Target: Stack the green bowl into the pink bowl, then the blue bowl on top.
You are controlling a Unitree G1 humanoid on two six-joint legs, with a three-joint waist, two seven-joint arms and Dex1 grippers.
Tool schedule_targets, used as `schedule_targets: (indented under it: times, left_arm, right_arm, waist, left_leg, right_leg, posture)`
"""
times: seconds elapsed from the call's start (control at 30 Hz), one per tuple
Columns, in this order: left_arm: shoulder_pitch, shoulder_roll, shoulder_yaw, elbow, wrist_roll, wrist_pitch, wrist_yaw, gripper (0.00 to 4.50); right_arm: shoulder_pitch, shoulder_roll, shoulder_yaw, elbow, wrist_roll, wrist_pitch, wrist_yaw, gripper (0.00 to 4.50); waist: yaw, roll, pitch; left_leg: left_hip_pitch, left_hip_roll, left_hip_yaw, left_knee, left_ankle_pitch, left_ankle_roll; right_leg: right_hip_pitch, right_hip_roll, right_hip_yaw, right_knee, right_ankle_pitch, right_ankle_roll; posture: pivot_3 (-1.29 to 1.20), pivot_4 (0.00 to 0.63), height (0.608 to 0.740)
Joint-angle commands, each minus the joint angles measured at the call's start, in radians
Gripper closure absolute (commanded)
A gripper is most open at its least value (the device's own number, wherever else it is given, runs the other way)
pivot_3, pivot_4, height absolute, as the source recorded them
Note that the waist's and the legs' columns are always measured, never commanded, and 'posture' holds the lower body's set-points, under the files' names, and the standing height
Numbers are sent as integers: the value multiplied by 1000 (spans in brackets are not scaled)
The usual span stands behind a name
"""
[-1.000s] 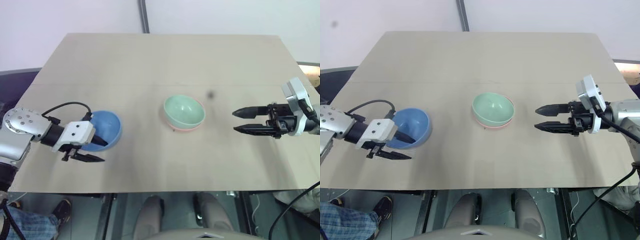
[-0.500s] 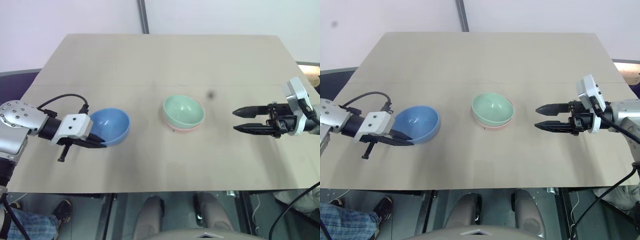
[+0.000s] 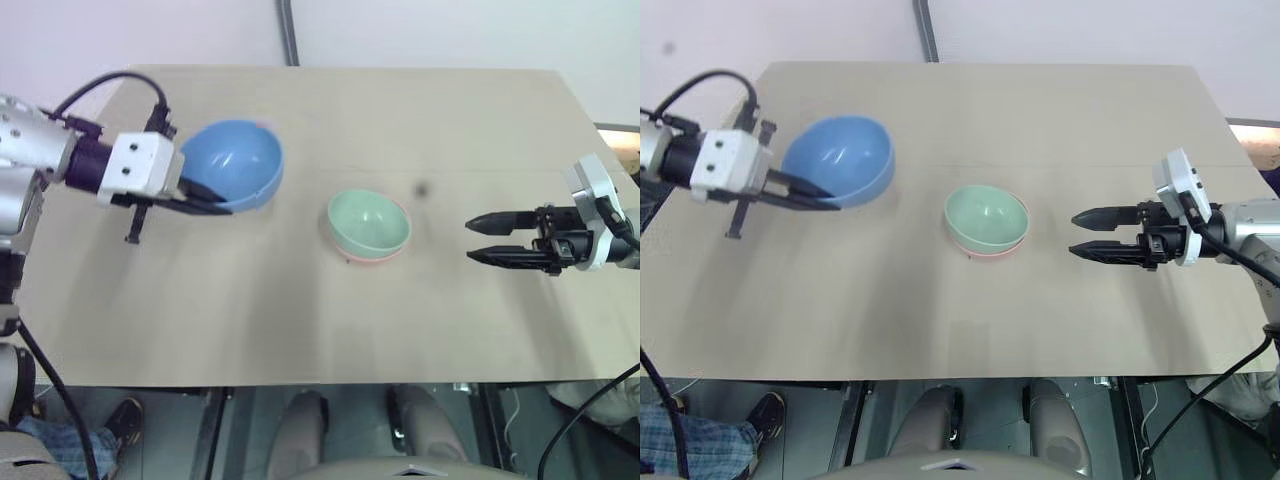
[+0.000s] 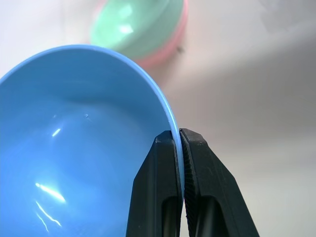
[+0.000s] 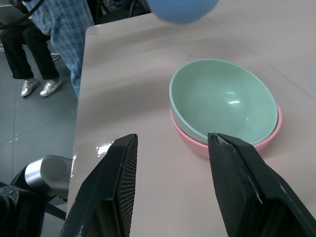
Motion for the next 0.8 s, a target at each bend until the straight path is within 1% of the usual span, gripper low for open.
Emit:
schedule_targets:
  times: [0.03,0.2,0.33,0.43,0.5,0.57,0.7,0.8]
  left_arm:
    - [-52,-42,-16,-39,-30,3,-4,4461]
    - [-51,-127,-79,-130,-72,15,-4,4461]
    - [-63,-222,-106,-167,-62,22,-4,4461]
    - [-96,-322,-95,-115,15,-16,9,4461]
    - [-114,-369,-89,-82,45,-41,5,4461]
    - [-123,-391,-91,-59,57,-41,-3,4461]
    - [-141,-430,-117,19,132,-80,-3,4461]
    - [-150,-445,-130,35,173,-56,-3,4461]
  right_arm:
    - [-19,4,-15,-13,4,-19,1,1959]
    - [-29,16,-9,-9,0,-21,-5,1959]
    - [-32,29,-16,-14,4,-15,-22,1959]
    - [-9,26,-26,-35,10,-11,-28,1959]
    - [-1,25,-34,-43,16,-5,-37,1959]
    - [7,24,-39,-49,19,-4,-42,1959]
    - [15,25,-45,-57,24,-3,-54,1959]
    - [13,28,-44,-58,25,-6,-61,1959]
  waist:
    - [-1,0,0]
    - [0,0,0]
    - [1,0,0]
    - [2,0,0]
    - [4,0,0]
    - [1,0,0]
    - [-2,0,0]
    - [0,0,0]
  left_leg:
    - [0,0,0,0,0,0]
    - [1,0,0,0,0,0]
    - [0,0,0,1,0,0]
    - [0,0,0,1,0,0]
    - [0,0,0,1,0,0]
    - [0,-1,0,1,0,0]
    - [1,0,0,1,0,0]
    - [1,-1,0,1,0,0]
  right_leg:
    - [0,0,0,0,0,0]
    - [0,0,0,1,0,0]
    - [0,0,0,1,0,0]
    - [0,0,0,1,0,0]
    - [0,0,0,1,0,0]
    - [1,0,0,1,0,0]
    - [0,0,1,1,0,0]
    - [1,0,1,1,0,0]
  posture:
    - [0,150,740]
    - [0,150,740]
    - [0,150,740]
    - [0,150,740]
    - [0,150,740]
    - [0,150,740]
    - [0,150,740]
    - [0,150,740]
